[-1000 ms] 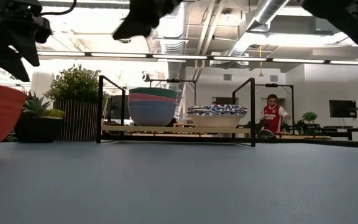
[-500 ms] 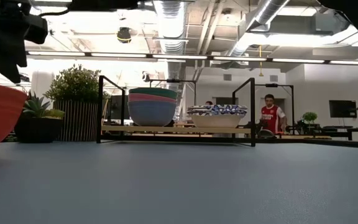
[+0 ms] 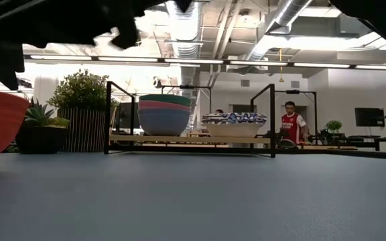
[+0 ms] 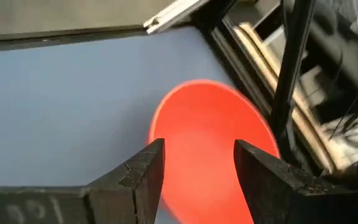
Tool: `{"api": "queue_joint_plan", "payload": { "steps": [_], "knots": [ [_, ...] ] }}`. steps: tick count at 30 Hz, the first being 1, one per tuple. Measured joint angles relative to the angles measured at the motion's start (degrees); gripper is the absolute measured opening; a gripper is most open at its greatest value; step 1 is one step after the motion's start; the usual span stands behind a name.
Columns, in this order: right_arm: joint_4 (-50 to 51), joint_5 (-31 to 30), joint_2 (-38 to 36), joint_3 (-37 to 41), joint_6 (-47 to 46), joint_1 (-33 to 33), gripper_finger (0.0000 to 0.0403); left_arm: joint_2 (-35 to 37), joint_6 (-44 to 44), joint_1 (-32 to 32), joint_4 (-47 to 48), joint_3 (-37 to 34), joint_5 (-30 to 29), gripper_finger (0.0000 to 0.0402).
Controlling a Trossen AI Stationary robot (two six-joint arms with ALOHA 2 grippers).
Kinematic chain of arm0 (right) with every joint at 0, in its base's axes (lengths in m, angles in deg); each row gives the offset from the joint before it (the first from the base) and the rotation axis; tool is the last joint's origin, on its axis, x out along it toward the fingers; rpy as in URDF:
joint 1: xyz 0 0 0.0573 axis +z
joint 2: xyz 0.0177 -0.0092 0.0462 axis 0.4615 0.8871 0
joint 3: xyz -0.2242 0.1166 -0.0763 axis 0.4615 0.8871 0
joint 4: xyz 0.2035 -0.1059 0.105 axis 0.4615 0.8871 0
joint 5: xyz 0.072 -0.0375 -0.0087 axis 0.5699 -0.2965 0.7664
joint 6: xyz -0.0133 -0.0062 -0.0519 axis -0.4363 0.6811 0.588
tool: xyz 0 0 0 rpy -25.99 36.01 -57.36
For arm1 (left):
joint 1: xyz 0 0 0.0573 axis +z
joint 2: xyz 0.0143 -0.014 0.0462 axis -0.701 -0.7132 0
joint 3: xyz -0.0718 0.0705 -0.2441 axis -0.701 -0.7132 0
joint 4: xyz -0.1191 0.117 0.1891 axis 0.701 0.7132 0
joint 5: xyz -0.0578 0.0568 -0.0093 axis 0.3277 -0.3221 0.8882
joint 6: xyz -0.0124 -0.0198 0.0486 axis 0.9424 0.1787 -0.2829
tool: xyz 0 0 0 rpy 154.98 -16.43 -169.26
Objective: Place and stack bowls onto a shelf
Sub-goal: Stack the orange bowl on top of the green bowl on the shelf
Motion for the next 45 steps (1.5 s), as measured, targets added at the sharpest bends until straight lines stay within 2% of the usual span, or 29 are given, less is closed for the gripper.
{"api": "queue_joint_plan", "payload": {
  "steps": [13, 23, 28, 31, 39, 45],
  "knots": [
    [-0.1, -0.2, 3.3, 0.0, 2.8, 0.2, 0.0215, 0.0, 0.4, 0.0, 0.0, 0.0, 0.0, 0.0235],
    [4.6, -0.9, 5.0, 0.0, 3.9, -0.7, 0.02, 0.0, 0.6, 0.0, 0.0, 0.0, -0.7, 0.0235],
    [4.2, -8.4, 5.5, -0.1, 10.0, 0.2, 0.0168, 0.0, 0.9, 0.0, 0.0, 0.0, -0.8, 0.0235],
    [5.2, -12.1, 5.6, -0.1, 10.3, 0.2, 0.0136, 0.0, 1.0, 0.0, 0.0, 0.0, -0.8, 0.0235],
    [7.5, -12.7, 5.6, -2.7, 6.8, -0.2, 0.003, 0.0, 1.0, 0.0, 0.0, 0.0, -0.8, 0.0235],
    [17.3, -14.3, 5.6, -9.5, -1.4, -0.3, 0.0028, 0.0, 1.1, 0.0, 0.0, 0.0, -0.8, 0.0235]
  ]
}}
